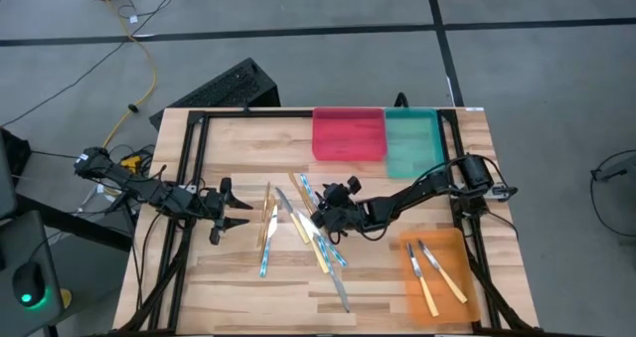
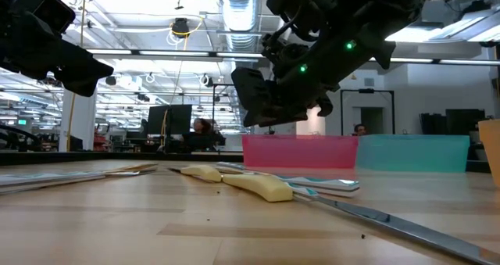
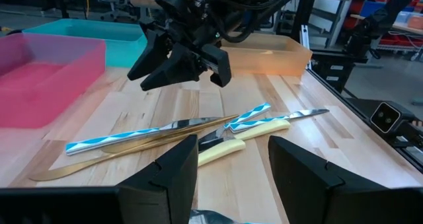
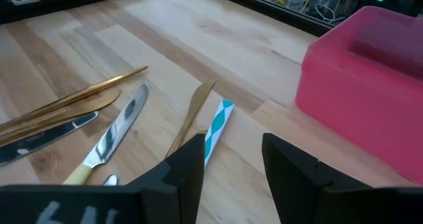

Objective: Sort silverware by color (type)
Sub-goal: Put the blue knife into the blue bin

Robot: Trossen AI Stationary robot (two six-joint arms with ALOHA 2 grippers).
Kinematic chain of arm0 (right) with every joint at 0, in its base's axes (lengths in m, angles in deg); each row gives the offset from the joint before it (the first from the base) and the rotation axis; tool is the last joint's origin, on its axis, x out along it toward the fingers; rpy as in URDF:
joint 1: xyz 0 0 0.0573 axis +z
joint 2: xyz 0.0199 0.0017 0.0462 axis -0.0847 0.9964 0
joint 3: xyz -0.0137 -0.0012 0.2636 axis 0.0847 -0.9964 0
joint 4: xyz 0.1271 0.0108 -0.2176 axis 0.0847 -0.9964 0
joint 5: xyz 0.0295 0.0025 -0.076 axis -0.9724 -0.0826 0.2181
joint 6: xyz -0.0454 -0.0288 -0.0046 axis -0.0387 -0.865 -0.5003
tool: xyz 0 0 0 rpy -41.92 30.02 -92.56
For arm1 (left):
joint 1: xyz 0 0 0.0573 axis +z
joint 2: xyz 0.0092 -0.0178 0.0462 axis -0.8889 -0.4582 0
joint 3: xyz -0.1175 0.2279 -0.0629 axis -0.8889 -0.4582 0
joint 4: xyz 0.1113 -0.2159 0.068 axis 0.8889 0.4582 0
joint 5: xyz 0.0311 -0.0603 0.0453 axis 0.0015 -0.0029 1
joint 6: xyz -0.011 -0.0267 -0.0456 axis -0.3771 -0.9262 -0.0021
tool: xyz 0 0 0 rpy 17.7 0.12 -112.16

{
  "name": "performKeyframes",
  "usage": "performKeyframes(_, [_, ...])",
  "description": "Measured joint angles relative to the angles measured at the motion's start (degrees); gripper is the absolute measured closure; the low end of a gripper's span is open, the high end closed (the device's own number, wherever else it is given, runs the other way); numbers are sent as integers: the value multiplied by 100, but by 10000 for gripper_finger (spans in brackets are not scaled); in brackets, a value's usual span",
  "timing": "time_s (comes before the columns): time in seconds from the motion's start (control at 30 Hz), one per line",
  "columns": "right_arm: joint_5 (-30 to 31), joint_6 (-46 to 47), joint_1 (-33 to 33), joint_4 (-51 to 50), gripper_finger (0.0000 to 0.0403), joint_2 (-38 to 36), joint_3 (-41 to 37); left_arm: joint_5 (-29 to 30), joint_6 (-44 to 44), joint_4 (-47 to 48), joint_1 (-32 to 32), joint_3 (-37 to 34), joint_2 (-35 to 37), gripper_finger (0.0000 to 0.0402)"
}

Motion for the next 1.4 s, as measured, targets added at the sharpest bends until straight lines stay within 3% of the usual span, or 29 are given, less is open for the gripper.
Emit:
performKeyframes(0.47, [-50, -165, 22, 388, 227, 0, -2, 0, 2, 0, 0, 0, 0, 233])
performKeyframes(0.73, [-889, -1292, -26, 1393, 227, 0, -4, 0, 0, 0, 0, 0, 0, 233])
performKeyframes(1.2, [-1469, -1371, -66, 1371, 227, 13, -5, 0, 2, 0, 0, 0, 0, 233])
performKeyframes(1.4, [-2042, -1651, -105, 2327, 227, 375, 30, 0, 2, 0, 0, 0, -1, 233])
